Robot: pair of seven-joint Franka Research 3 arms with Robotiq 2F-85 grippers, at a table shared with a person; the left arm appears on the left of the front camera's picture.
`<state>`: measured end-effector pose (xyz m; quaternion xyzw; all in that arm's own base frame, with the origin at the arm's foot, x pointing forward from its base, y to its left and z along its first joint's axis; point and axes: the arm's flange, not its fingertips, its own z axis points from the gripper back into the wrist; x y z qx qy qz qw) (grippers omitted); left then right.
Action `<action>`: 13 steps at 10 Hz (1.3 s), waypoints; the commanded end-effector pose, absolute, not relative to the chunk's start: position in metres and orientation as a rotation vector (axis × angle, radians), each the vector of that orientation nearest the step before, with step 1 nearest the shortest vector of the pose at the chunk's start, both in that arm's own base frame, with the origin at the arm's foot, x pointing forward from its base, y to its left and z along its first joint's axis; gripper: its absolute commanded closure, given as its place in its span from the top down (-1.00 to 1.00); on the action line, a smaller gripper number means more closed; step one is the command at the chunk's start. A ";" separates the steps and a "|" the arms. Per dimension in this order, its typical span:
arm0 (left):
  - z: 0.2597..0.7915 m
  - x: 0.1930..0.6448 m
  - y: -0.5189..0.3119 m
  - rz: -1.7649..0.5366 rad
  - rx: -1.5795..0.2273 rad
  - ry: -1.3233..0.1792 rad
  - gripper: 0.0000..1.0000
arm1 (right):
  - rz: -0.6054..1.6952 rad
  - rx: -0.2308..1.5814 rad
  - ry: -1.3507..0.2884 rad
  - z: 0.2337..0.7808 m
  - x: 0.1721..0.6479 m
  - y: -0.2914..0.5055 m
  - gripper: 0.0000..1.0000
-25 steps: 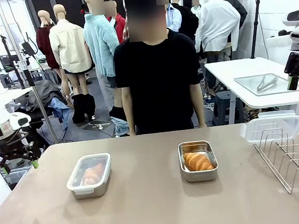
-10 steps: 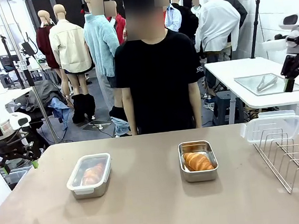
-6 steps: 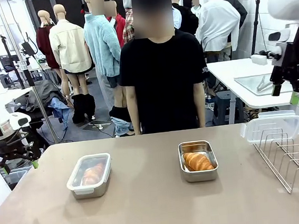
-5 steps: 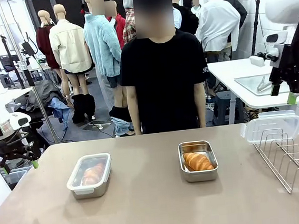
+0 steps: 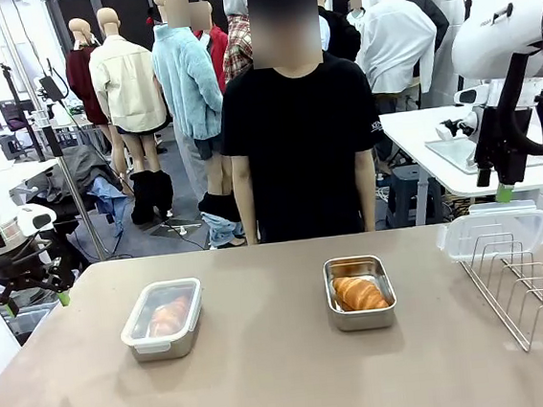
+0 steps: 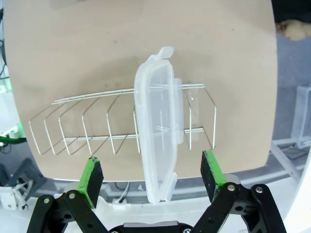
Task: Place the bread in airtight containers.
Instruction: Pick up one Airtight Container lid and hand it to the human.
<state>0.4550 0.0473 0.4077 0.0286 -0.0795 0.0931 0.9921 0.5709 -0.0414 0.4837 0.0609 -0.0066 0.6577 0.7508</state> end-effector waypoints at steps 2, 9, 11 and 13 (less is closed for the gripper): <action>0.409 0.453 0.049 0.187 0.055 -0.161 1.00 | 1.340 0.133 -0.003 0.465 0.586 -0.044 1.00; 0.409 0.453 0.049 0.187 0.055 -0.161 1.00 | 1.206 0.130 0.027 0.411 0.596 -0.023 1.00; 0.409 0.453 0.049 0.187 0.055 -0.161 1.00 | 1.184 0.115 0.039 0.406 0.601 -0.016 1.00; 0.409 0.453 0.049 0.187 0.055 -0.161 1.00 | 1.168 0.125 0.052 0.405 0.602 -0.018 0.33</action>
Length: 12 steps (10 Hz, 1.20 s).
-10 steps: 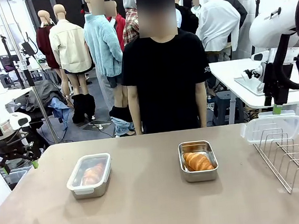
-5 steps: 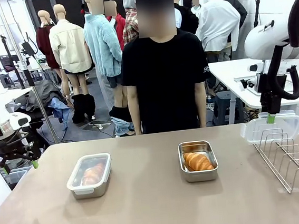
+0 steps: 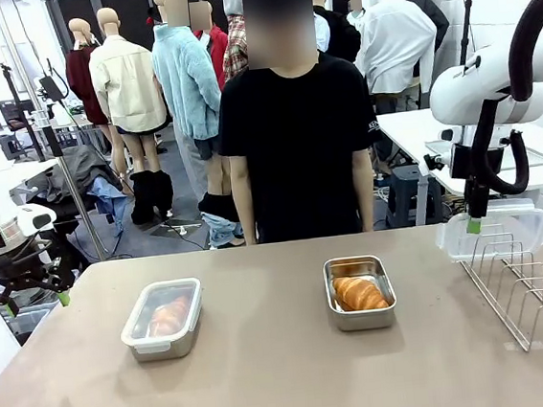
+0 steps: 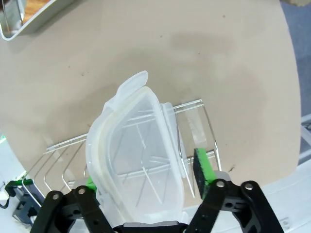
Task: Place the bread in airtight containers.
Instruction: Pick up one Airtight Container lid and hand it to the human, then release when the human grabs the Airtight Container lid.
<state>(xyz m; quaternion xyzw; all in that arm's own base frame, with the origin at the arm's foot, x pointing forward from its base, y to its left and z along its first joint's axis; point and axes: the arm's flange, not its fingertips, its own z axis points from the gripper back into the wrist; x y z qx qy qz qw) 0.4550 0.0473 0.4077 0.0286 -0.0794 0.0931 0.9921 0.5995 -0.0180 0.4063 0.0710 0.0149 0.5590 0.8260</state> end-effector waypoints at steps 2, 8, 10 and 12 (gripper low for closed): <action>0.409 0.453 0.049 0.187 0.055 -0.161 1.00 | 1.163 0.124 0.057 0.405 0.603 -0.019 -0.46; 0.409 0.453 0.049 0.187 0.055 -0.161 1.00 | 1.178 0.108 0.067 0.411 0.599 -0.018 -1.00; 0.409 0.453 0.049 0.187 0.055 -0.161 1.00 | 1.192 0.100 0.064 0.417 0.598 -0.015 -1.00; 0.409 0.453 0.049 0.187 0.055 -0.161 1.00 | 1.211 0.112 0.088 0.419 0.597 -0.013 -1.00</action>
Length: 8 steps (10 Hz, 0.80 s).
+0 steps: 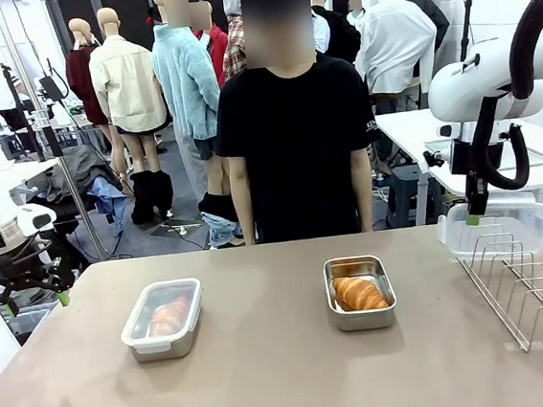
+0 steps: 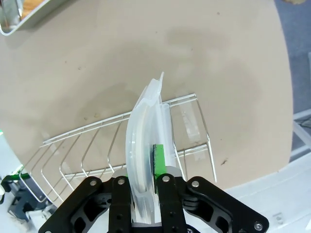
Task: Place the bread in airtight containers.
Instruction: Release when the human grabs the Airtight Container lid.
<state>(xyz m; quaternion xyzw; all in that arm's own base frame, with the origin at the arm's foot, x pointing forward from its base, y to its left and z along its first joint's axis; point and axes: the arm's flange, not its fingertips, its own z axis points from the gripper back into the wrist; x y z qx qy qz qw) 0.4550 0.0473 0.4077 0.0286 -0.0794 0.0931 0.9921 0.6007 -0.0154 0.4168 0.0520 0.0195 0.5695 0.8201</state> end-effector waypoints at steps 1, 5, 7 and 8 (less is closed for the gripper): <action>0.409 0.453 0.049 0.187 0.055 -0.161 1.00 | 1.245 0.128 0.113 0.419 0.592 -0.013 -1.00; 0.409 0.453 0.049 0.187 0.055 -0.161 1.00 | 1.222 0.143 0.054 0.444 0.593 -0.018 -1.00; 0.409 0.453 0.049 0.187 0.055 -0.161 1.00 | 1.090 0.207 0.088 0.494 0.590 -0.015 -1.00; 0.409 0.453 0.049 0.187 0.055 -0.161 1.00 | 1.078 0.203 0.095 0.514 0.591 -0.004 -1.00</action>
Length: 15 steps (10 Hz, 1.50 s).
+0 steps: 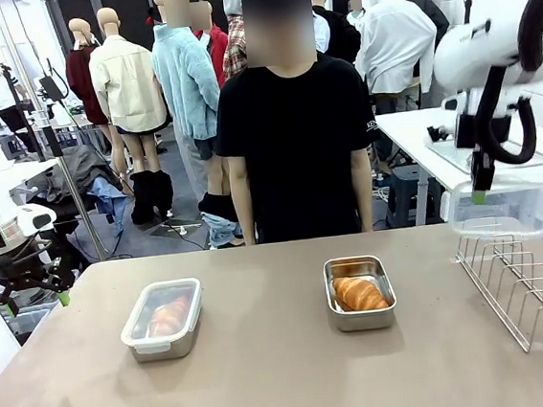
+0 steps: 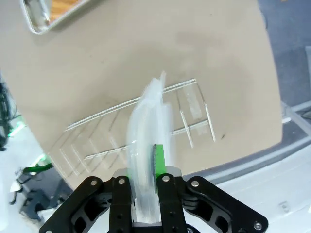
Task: Place the bread in airtight containers.
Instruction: Release when the human grabs the Airtight Container lid.
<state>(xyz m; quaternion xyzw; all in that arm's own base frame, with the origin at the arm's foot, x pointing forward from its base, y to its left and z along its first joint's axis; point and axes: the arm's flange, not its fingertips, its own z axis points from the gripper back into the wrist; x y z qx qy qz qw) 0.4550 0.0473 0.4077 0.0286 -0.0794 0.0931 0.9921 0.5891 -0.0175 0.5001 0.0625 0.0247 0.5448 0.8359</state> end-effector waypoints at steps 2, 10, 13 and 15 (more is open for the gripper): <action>0.409 0.453 0.049 0.187 0.055 -0.161 1.00 | 1.146 0.148 0.050 0.560 0.585 0.025 -1.00; 0.409 0.453 0.049 0.187 0.055 -0.161 1.00 | 1.350 -0.150 -0.405 0.637 0.614 0.131 -1.00; 0.409 0.453 0.049 0.187 0.055 -0.161 1.00 | 1.345 -0.199 -0.441 0.629 0.610 0.139 -1.00; 0.409 0.453 0.049 0.187 0.055 -0.161 1.00 | 1.345 -0.157 -0.454 0.636 0.622 0.144 -1.00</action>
